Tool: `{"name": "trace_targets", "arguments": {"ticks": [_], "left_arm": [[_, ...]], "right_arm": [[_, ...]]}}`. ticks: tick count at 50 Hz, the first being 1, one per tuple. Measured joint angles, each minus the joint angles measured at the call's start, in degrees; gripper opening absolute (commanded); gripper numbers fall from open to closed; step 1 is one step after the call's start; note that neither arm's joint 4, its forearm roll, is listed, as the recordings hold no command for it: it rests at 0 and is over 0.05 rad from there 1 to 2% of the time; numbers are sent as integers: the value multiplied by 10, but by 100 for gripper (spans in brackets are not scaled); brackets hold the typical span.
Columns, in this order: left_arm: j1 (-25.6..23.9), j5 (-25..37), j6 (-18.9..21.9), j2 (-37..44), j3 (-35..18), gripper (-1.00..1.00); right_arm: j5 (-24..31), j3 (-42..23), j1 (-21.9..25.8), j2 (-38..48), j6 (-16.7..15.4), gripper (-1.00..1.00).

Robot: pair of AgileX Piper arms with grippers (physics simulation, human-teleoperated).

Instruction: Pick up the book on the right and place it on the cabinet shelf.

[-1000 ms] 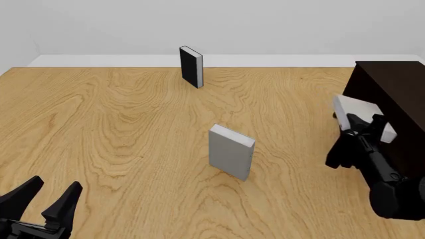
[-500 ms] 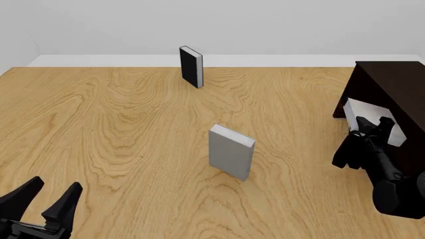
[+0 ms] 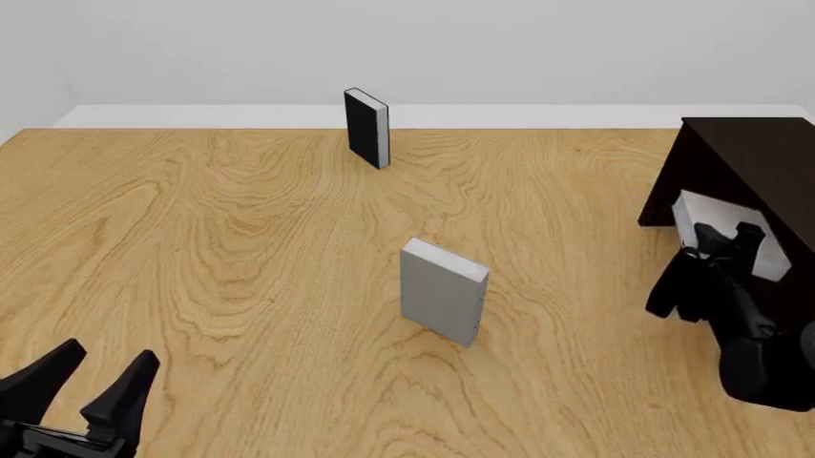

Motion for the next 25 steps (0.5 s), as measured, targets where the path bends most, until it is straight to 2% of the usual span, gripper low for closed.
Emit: {"name": "trace_targets", "arguments": {"ticks": [25], "left_arm": [[-2,1,-3,2,0,100]], "right_arm": [[17,-28,-24,21,-4,-100]]}}
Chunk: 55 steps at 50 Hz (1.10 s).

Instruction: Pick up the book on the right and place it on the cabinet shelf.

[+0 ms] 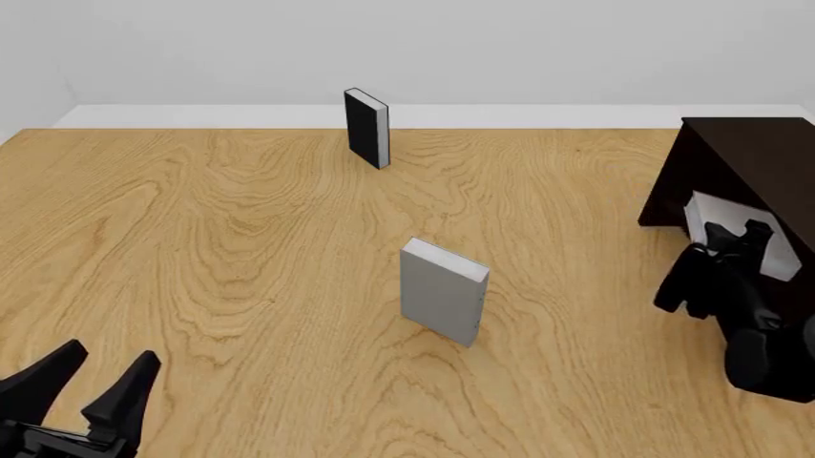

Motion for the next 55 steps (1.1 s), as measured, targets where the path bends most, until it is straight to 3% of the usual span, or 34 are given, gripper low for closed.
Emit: {"name": "trace_targets", "arguments": {"ticks": [55], "left_arm": [[-2,7,-1,-2,0,100]], "right_arm": [[5,-59,-19,60,3,-100]]}}
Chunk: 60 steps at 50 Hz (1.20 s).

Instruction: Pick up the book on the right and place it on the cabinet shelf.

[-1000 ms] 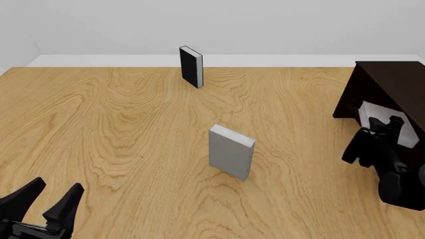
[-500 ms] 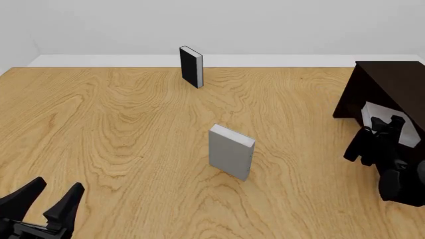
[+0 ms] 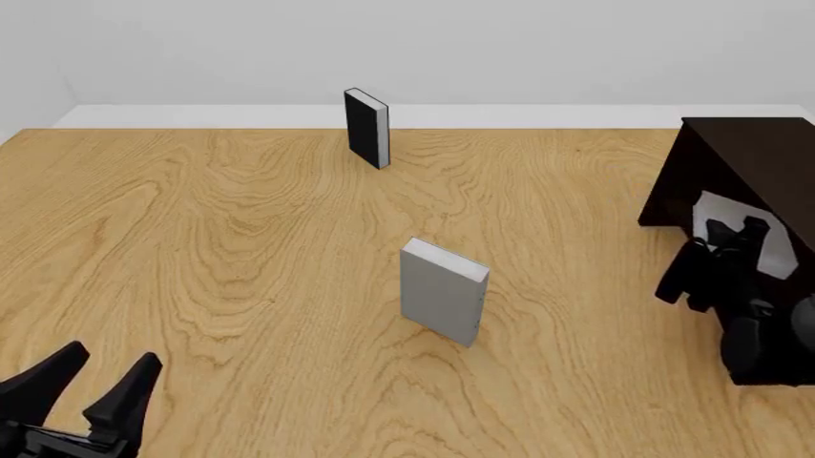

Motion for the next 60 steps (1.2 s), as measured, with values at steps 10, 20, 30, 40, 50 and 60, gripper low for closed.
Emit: {"name": "trace_targets", "arguments": {"ticks": [10,20,30,40,50,60], "left_arm": [[0,4,0,-2,0,100],[-1,3,0,-1,0,100],[-2,4,0,-1,0,100],[-3,2,-1,3,0,100],[-5,2,-2,4,0,100],[-6,4,-3,3,0,100]], "right_arm": [[8,-8,2,3,6,-100],[23,-16,2,-3,16,-100],[34,-20,0,-6,25,100],[34,-21,0,-14,38,100],[35,-22,1,-14,43,100],[34,-21,0,-15,45,100]]}}
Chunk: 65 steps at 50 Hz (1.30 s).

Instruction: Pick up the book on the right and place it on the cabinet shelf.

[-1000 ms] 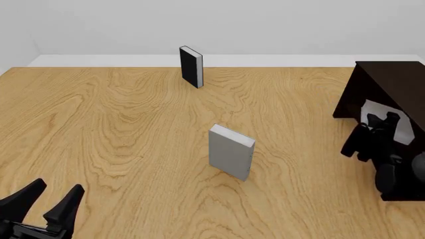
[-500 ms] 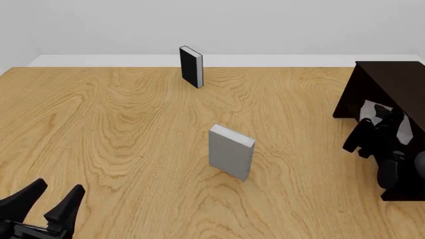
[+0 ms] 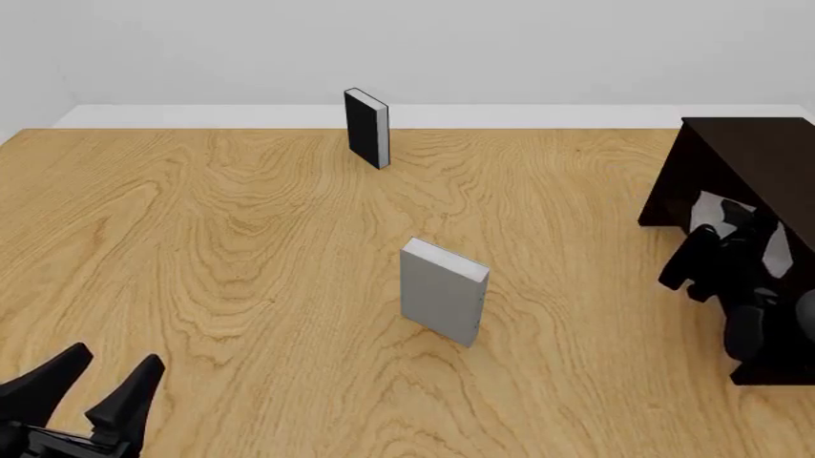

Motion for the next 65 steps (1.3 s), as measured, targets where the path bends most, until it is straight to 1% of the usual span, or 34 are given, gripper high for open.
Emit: {"name": "trace_targets", "arguments": {"ticks": [19,29,45,65], "left_arm": [[-2,6,-1,-6,0,100],[-2,9,-2,-8,0,100],[-3,12,-2,-11,0,100],[-3,13,-2,-11,0,100]], "right_arm": [[19,0,4,-9,7,100],[33,2,28,-10,8,100],[34,7,51,-8,10,100],[36,4,64,-4,14,100]]}}
